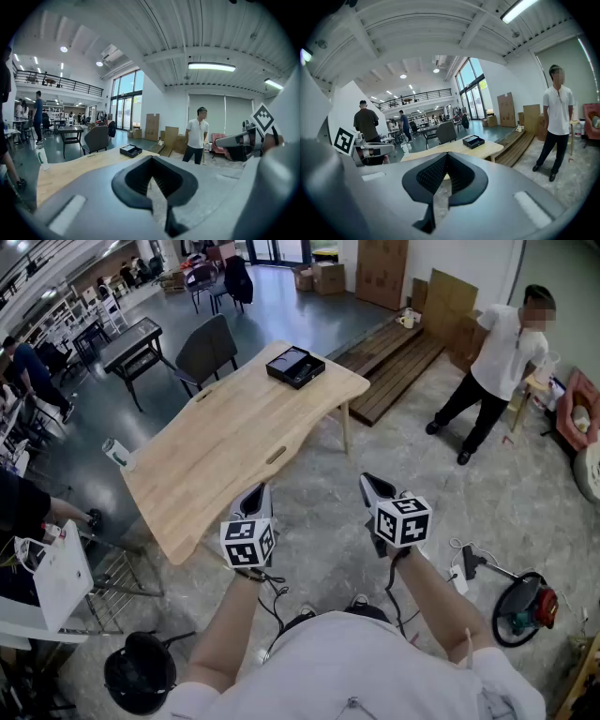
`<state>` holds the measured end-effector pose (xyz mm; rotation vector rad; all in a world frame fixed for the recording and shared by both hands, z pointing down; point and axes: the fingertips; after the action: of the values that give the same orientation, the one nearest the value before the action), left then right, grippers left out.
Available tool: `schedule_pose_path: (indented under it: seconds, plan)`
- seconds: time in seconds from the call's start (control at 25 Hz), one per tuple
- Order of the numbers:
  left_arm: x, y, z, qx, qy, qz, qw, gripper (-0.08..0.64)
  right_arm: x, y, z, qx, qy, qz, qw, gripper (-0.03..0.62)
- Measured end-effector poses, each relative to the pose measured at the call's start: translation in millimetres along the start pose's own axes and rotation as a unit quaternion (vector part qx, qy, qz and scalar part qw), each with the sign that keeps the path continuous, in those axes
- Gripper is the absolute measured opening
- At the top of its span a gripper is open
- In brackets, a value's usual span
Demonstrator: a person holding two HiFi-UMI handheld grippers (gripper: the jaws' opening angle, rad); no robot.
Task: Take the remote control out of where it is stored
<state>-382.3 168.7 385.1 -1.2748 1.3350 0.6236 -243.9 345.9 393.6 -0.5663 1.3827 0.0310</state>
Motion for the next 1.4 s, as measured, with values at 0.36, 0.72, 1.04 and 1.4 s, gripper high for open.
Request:
schedule_pose_path:
  seconds: [0.36, 0.72, 1.04, 1.4]
  plan:
    - [-3, -4, -4, -0.003, 0.003, -0.002, 1.0000, 0.000, 6, -3, -6, -0.002, 0.022, 0.010, 1.000, 0.026]
    - [-5, -5, -15, -0.006, 0.007, -0.004, 1.0000, 0.000, 6, -11, -5, -0.015, 0.015, 0.007, 1.000, 0.026]
    - [-1, -10, -38, -0.015, 0.011, -0.004, 0.9998, 0.001, 4, -30, -20, -0.023, 0.012, -0.002, 1.000, 0.026]
    - [-8, -35, -72, -0.028, 0.015, -0.023, 0.9992, 0.000, -4, -62, -20, -0.043, -0.001, -0.014, 0.999, 0.026]
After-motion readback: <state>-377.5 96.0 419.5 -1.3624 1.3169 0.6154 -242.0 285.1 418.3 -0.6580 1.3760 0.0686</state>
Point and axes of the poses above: the fingertips, and each gripper's own axes: y backward along the fingers, z to its right, x out of its top, and after that the axes turned 10 degrees about y, right-handed
